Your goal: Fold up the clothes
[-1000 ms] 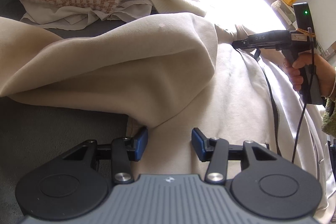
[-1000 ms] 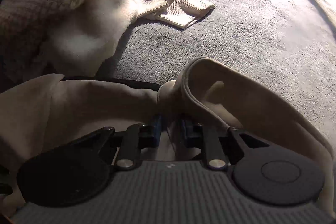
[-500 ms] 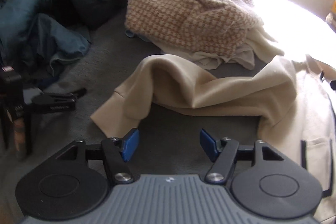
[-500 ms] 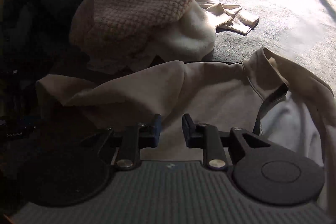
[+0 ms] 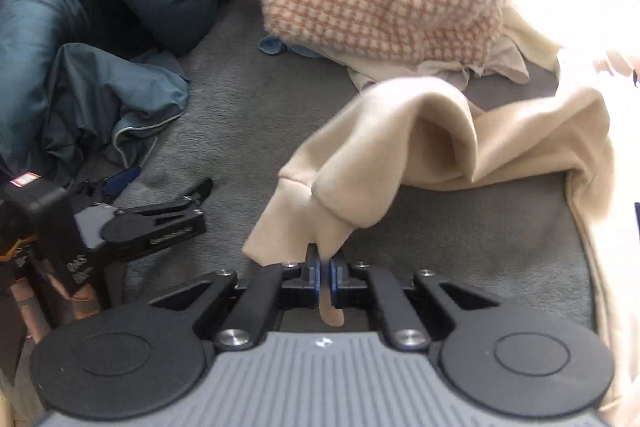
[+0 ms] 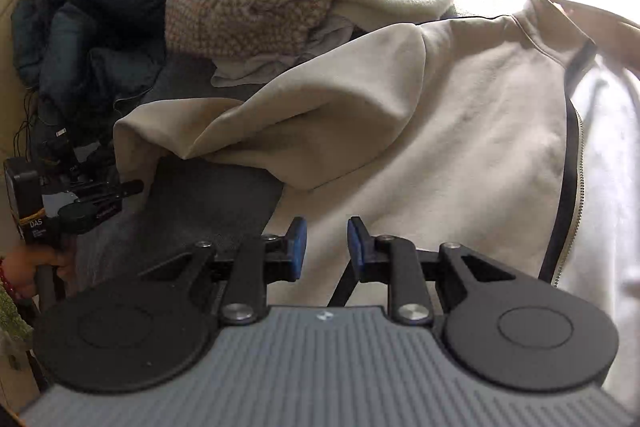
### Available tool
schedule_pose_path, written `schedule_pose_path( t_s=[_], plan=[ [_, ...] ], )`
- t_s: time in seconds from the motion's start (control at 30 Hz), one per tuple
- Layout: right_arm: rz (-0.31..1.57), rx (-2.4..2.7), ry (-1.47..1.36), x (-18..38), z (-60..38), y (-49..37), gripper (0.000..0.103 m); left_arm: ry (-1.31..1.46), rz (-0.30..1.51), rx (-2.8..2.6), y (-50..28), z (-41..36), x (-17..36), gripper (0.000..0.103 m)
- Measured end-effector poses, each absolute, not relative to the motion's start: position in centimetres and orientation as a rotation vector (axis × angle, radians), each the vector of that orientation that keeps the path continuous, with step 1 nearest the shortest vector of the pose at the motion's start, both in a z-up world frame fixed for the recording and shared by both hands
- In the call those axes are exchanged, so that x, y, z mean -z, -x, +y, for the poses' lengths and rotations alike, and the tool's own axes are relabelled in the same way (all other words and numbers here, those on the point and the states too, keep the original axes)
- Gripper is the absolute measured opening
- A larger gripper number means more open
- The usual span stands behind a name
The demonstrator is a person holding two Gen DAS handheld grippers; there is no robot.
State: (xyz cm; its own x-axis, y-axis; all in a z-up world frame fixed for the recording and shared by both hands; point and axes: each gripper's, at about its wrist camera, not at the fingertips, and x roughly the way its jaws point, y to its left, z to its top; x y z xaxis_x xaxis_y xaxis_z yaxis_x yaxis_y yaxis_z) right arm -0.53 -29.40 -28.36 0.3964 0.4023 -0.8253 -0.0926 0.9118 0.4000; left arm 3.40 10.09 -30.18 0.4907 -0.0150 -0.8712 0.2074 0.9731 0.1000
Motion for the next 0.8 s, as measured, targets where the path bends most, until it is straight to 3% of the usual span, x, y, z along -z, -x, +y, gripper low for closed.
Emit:
schedule_pose_path(
  t_s=[0.2,0.37,0.53,0.7,0.8],
  plan=[
    [1.098,-0.341,-0.273,27.7,-29.2,1.0,0.021,-0.015,1.169,0.35,-4.9,15.3,19.5,0.005],
    [1.083,-0.368,-0.267,27.4,-28.7,0.7,0.022,0.226,1.279,0.438,-6.7,18.0,15.2,0.005],
    [1.07,-0.38,-0.28,27.3,-28.6,0.0,0.022,0.334,1.371,0.319,-8.1,20.2,17.8,0.005],
    [1.103,-0.376,-0.286,27.9,-28.8,-0.5,0.023,0.292,1.474,0.128,-10.7,22.2,24.6,0.005],
    [1.123,-0.372,-0.279,28.4,-28.9,-0.6,0.024,0.181,1.428,0.058,-11.1,22.2,26.0,0.012]
  ],
)
